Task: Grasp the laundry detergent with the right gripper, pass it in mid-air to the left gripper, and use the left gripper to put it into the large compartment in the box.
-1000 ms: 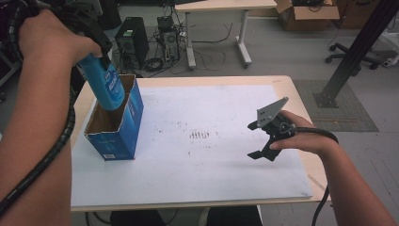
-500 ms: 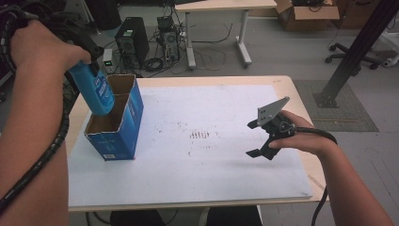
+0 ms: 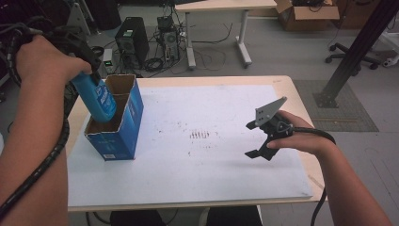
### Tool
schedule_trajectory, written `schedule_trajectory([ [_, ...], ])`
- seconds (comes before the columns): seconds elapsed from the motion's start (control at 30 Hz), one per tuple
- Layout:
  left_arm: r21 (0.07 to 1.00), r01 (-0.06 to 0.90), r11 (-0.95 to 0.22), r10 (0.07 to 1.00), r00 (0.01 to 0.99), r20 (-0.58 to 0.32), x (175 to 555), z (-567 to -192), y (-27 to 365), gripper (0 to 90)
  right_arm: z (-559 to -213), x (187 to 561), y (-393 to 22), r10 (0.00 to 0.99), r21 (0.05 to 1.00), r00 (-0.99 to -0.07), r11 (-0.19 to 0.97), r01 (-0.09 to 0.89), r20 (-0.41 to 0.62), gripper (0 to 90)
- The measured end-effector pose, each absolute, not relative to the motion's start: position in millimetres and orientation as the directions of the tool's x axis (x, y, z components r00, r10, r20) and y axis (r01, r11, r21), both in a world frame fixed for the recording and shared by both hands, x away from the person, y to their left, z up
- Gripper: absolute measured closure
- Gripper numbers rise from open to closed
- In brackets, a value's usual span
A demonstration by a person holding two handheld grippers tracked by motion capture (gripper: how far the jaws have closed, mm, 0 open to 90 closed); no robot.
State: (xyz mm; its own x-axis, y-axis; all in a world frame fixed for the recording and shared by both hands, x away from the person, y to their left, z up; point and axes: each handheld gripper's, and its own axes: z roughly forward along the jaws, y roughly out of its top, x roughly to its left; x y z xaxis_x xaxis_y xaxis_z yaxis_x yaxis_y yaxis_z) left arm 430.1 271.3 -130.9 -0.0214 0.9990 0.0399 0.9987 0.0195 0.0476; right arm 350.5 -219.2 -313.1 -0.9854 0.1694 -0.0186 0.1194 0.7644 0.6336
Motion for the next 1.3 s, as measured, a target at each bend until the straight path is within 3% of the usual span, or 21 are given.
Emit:
schedule_trajectory([
  [1.3,-0.003,0.999,-0.048,0.995,0.048,0.083,436.9,-234.3,263.8,38.3,-316.4,347.2,-225.6,0.172,0.624,-0.985,0.771,0.132,-0.004,2.3],
])
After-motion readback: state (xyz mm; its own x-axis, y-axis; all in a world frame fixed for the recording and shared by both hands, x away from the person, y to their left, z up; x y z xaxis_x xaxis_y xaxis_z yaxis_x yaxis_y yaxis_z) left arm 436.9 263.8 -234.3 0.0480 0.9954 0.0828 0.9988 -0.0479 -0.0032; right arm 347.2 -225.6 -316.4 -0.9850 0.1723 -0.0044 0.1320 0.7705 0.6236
